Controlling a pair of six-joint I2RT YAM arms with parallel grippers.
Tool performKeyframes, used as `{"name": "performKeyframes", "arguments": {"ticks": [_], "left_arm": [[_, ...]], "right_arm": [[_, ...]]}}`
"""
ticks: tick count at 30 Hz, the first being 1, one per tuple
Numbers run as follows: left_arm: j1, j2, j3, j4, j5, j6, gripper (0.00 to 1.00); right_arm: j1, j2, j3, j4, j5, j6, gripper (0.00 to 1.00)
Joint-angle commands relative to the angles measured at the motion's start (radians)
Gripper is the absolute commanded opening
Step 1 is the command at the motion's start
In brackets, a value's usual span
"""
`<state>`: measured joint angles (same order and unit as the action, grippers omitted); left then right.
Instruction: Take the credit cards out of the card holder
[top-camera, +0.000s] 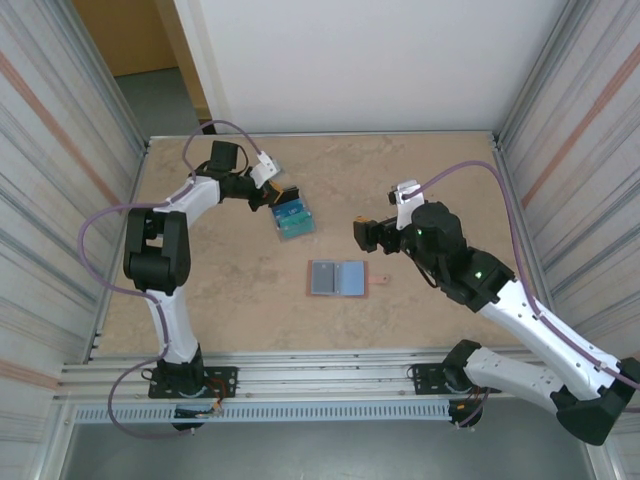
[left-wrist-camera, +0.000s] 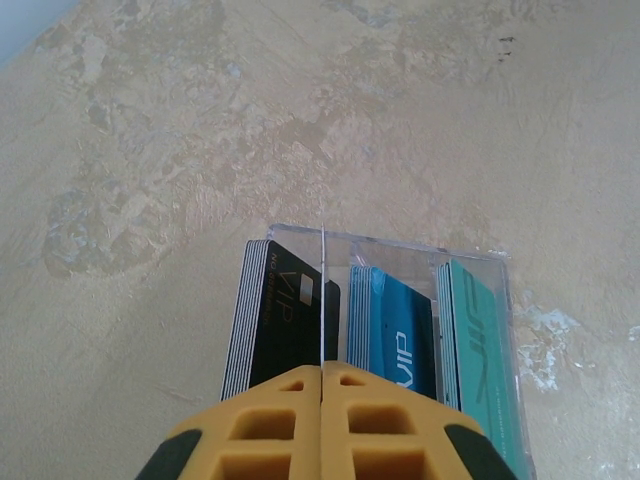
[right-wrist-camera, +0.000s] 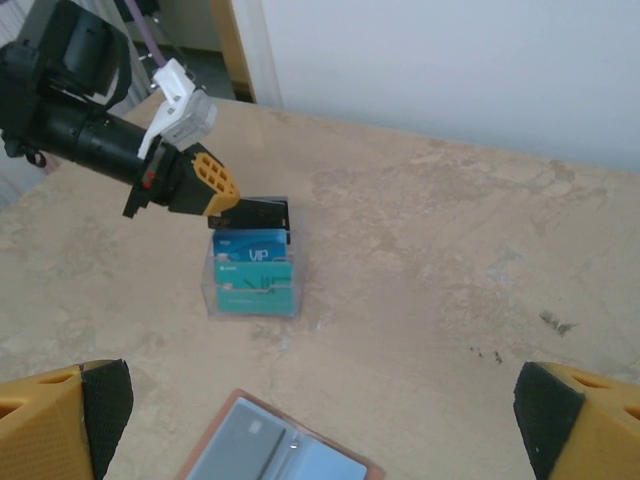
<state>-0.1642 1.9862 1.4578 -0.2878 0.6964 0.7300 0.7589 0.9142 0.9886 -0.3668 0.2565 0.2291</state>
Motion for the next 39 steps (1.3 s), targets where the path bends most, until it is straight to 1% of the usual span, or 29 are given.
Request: {"name": "performKeyframes", "arguments": {"ticks": [1, 5, 14, 23, 27, 29, 30, 32, 34, 39], "left_arm": [[0.002, 0.000, 0.006, 0.022, 0.023, -0.008, 0.00], [-0.001, -0.016, -0.028, 0.089, 0.037, -0.035, 0.00], [-0.003, -0.003, -0.028, 0.116, 0.046, -0.042, 0.00], [-0.002, 0.017, -0.030, 0.083, 0.038, -0.015, 0.00], [-0.003, 0.024, -0.020, 0.051, 0.030, -0.003, 0.07], [-0.002, 0.022, -0.020, 0.046, 0.025, 0.003, 0.14], [0.000, 0.023, -0.020, 0.045, 0.022, 0.006, 0.16], [-0.002, 0.019, -0.021, 0.043, 0.017, 0.006, 0.17], [-0.003, 0.017, -0.020, 0.040, 0.014, 0.009, 0.20], [-0.002, 0.000, -0.020, 0.039, 0.012, 0.006, 0.21]], "right_arm": [[-0.004, -0.029, 0.007, 0.011, -0.014, 0.026, 0.99], [-0.003, -0.028, 0.008, 0.012, -0.022, 0.028, 0.99], [-0.004, -0.025, 0.005, 0.012, -0.026, 0.029, 0.99], [-0.003, -0.022, 0.008, 0.013, -0.033, 0.024, 0.99], [-0.003, -0.027, 0.007, 0.017, -0.030, 0.026, 0.99], [-0.003, -0.033, 0.004, 0.019, -0.030, 0.026, 0.99], [-0.004, -0.035, 0.003, 0.021, -0.029, 0.028, 0.99], [-0.004, -0.040, 0.001, 0.022, -0.028, 0.027, 0.99], [-0.004, -0.046, -0.001, 0.025, -0.030, 0.029, 0.99], [-0.003, -0.054, -0.001, 0.032, -0.031, 0.026, 0.99]]}}
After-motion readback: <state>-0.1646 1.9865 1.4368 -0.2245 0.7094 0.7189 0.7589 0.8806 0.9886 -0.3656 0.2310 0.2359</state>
